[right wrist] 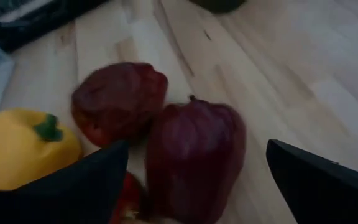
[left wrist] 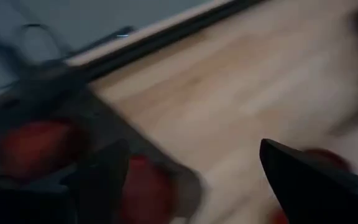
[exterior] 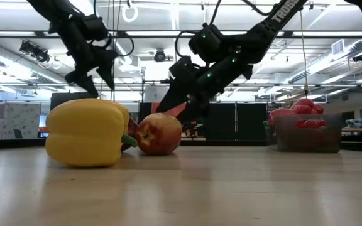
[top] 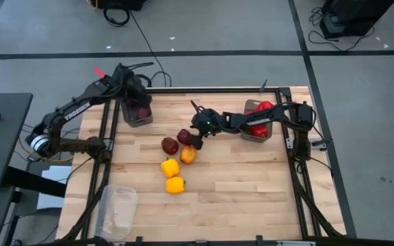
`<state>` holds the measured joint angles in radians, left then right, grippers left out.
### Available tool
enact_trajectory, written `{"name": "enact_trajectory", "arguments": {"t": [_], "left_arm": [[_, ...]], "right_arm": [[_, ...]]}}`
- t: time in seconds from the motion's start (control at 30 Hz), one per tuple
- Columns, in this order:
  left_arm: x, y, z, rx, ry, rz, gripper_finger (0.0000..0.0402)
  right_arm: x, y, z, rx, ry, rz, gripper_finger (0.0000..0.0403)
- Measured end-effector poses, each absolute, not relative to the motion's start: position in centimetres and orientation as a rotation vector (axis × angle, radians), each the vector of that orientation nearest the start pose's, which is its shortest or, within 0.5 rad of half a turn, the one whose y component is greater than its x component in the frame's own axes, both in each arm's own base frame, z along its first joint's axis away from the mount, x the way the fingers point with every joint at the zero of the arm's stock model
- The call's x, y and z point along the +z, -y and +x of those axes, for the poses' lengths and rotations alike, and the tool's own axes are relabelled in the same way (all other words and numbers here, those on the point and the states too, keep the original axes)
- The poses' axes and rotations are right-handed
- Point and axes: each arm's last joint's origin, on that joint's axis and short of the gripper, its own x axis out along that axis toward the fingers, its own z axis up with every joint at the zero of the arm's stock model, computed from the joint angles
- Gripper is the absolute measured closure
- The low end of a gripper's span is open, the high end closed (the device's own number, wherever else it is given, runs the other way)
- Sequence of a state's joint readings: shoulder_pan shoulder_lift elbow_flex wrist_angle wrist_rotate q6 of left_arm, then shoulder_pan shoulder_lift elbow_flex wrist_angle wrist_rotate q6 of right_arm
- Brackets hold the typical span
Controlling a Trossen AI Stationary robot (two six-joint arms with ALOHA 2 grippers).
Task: Sort produce into baskets
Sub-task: Put the red apple into the left black bin
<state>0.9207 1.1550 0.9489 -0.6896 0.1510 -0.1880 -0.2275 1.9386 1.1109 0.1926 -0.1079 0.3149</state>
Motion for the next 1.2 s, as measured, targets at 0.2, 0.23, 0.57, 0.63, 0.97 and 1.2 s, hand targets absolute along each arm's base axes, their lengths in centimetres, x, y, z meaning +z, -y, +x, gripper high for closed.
{"name": "enact_trajectory", "arguments": {"t": [0.2,0.23,0.57,0.63,0.97,1.2], "left_arm": [[28.0,-17.1,14.5,0.648,-0.700,-0.684,0.0039],[28.0,-17.0,14.7,0.632,-0.700,-0.686,0.0039],[28.1,-15.2,16.5,0.508,-0.693,-0.771,0.0039],[28.2,-14.9,17.0,0.491,-0.676,-0.777,0.0039],[29.3,-14.3,19.6,0.380,-0.509,-0.853,0.0009],[28.1,-15.2,22.6,0.294,-0.458,-0.937,0.0003]], "right_arm": [[12.8,10.2,40.6,-0.163,-0.656,0.519,0.0005],[12.7,10.4,40.9,-0.151,-0.650,0.516,0.0005],[12.9,11.0,41.7,-0.104,-0.664,0.455,0.0118],[13.5,11.1,41.6,-0.101,-0.652,0.430,0.0118],[22.0,10.8,40.5,-0.207,-0.415,0.173,0.0118],[24.4,11.5,39.6,-0.259,-0.351,0.033,0.0095]]}}
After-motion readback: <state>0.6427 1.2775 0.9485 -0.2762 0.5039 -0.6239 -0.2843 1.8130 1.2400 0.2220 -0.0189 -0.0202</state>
